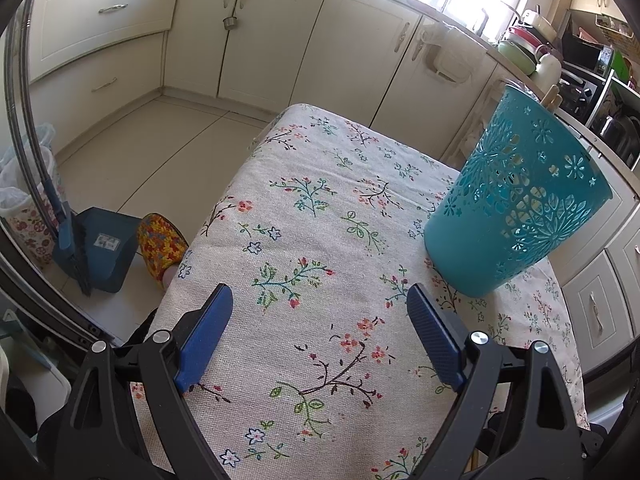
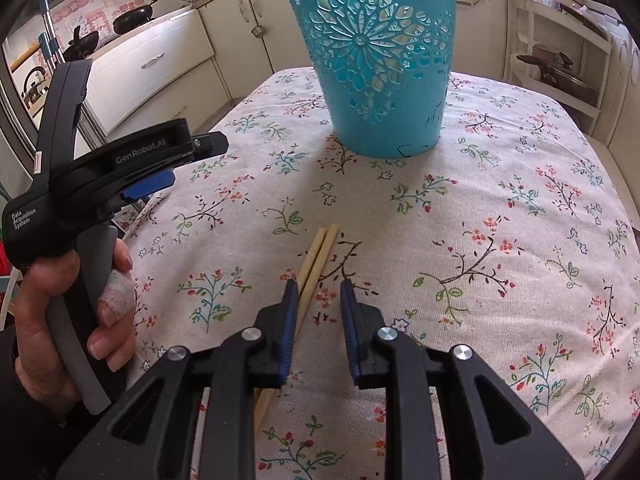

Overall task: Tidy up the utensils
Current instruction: 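Lower the open right gripper to the remaining chopsticks and close on one, then grasp a chopstick with the left gripper and drop it into the cup while the right gripper holds one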

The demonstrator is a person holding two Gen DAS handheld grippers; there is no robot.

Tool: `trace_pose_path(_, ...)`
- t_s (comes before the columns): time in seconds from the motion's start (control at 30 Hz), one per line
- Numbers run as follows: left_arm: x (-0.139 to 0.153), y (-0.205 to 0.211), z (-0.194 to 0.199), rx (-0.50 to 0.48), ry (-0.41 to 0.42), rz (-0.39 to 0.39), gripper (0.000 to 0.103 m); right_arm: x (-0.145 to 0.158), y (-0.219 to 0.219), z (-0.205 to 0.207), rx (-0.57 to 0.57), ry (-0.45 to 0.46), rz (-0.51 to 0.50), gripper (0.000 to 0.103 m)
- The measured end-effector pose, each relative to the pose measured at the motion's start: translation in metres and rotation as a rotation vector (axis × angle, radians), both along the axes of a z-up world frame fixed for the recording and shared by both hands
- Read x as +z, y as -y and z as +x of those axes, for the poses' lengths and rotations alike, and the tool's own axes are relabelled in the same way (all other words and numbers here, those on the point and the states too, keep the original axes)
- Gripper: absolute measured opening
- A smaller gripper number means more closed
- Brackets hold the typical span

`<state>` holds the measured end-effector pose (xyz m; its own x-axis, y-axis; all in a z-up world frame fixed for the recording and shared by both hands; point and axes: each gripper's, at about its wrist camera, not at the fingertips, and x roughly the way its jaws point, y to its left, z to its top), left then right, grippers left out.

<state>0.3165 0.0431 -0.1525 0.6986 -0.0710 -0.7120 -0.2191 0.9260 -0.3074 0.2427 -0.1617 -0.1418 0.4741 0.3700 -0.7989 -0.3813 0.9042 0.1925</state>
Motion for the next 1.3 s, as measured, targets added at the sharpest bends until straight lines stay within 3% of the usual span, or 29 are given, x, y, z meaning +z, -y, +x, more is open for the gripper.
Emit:
trace_pose_path(0.17,0.0,0.0,-0.001,0.002,0.003,-0.004,0.085,0.001,-0.001,-0.01,0.063,0.05,-0.109,0.022)
trace_pose_path(0.4,0.0,0.0,-0.001,-0.001,0.0,0.002,0.085,0.002,0.011,-0.002,-0.008,0.001,-0.036,0.022)
trace_pose_path(0.53,0.0,0.0,0.0,0.002,-0.001,-0.001,0.085,0.001,0.006,-0.005,0.027,0.023,-0.073,0.022)
trace_pose_path(0.67,0.001,0.001,0.0,-0.001,-0.001,-0.001,0.085,0.0,0.032,-0.005,-0.017,0.038,-0.112,0.008)
trace_pose_path(0.8,0.002,0.005,-0.001,0.01,-0.014,0.032,0.085,-0.001,0.059,0.007,-0.11,0.026,-0.07,0.007)
trace_pose_path(0.87,0.003,0.018,-0.006,-0.023,-0.048,0.048,0.085,-0.002,0.06,0.008,-0.116,0.034,-0.061,0.007)
trace_pose_path(0.93,0.003,0.034,-0.016,-0.09,-0.073,0.003,0.085,-0.003,0.06,0.007,-0.118,0.049,-0.051,0.007)
trace_pose_path(1.07,0.005,0.086,-0.03,-0.227,-0.104,0.118,0.085,-0.005,0.064,0.007,-0.128,0.053,-0.012,0.008)
trace_pose_path(1.17,0.004,0.112,-0.035,-0.263,-0.115,0.21,0.085,-0.006,0.068,0.007,-0.131,0.047,0.021,0.008)
trace_pose_path(1.23,0.001,0.121,-0.037,-0.275,-0.127,0.242,0.085,-0.005,0.068,0.006,-0.131,0.048,0.023,0.008)
trace_pose_path(1.3,-0.003,0.125,-0.036,-0.292,-0.153,0.246,0.078,-0.005,0.068,0.006,-0.131,0.048,0.024,0.008)
